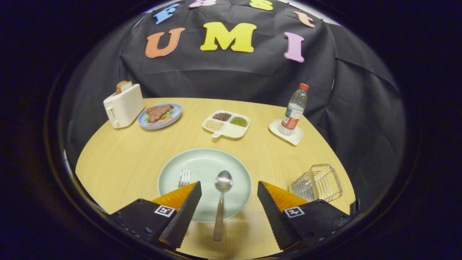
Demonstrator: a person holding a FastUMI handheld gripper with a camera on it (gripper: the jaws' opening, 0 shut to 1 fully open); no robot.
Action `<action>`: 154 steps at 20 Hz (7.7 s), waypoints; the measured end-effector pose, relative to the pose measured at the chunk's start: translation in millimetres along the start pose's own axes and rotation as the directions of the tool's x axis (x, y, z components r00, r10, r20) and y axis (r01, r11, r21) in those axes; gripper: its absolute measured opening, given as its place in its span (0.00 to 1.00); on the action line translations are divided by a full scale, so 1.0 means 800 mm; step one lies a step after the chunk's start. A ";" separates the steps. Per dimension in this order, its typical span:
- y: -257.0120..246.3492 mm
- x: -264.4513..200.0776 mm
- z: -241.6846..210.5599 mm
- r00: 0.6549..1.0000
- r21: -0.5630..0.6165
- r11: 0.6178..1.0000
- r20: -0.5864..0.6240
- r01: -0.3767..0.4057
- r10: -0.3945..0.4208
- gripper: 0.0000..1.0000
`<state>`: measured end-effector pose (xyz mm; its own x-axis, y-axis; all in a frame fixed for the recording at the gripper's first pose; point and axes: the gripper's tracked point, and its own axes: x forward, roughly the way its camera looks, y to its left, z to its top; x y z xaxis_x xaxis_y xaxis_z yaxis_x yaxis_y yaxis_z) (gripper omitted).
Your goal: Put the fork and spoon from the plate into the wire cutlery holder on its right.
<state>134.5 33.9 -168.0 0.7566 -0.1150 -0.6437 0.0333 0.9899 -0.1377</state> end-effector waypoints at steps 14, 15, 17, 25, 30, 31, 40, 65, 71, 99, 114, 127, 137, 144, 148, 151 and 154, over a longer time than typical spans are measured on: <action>0.023 0.034 -0.029 0.978 0.004 1.000 -0.209 0.010 -0.009 0.91; 0.025 0.037 -0.031 0.977 0.005 1.000 -0.215 0.002 -0.001 0.83; 0.027 0.042 -0.035 0.973 0.002 1.000 -0.232 0.004 -0.004 0.76; 0.030 0.055 -0.057 0.941 0.084 0.996 -0.336 -0.017 0.044 0.48; 0.031 0.061 -0.066 0.922 0.137 0.990 -0.379 -0.030 0.080 0.26; 0.030 0.063 -0.067 0.922 0.132 0.991 -0.380 -0.021 0.070 0.26; 0.031 0.055 -0.067 0.928 0.102 0.994 -0.368 -0.031 0.066 0.01; -0.112 -0.054 -0.003 0.984 0.185 0.982 -0.168 -0.033 0.065 0.01; -0.185 -0.068 -0.003 0.990 0.248 0.969 -0.143 0.019 0.017 0.00; -0.187 -0.084 0.033 0.999 0.304 0.952 0.041 -0.028 0.016 0.91; -0.005 -0.050 0.031 0.996 0.185 0.979 -0.008 -0.086 0.089 0.96; 0.097 0.010 -0.018 0.973 0.119 0.981 -0.157 -0.151 0.169 0.96; 0.118 0.047 -0.049 0.949 0.107 0.984 -0.267 -0.145 0.169 0.74; 0.124 0.060 -0.058 0.934 0.110 0.983 -0.311 -0.150 0.177 0.28; 0.126 0.059 -0.058 0.930 0.120 0.980 -0.315 -0.158 0.189 0.02; 0.123 0.058 -0.058 0.930 0.111 0.982 -0.318 -0.155 0.183 0.03; 0.120 0.051 -0.049 0.936 0.117 0.979 -0.296 -0.164 0.193 0.00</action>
<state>142.6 121.0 -237.1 0.5209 0.0585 -0.8516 -0.0151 0.9981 0.0594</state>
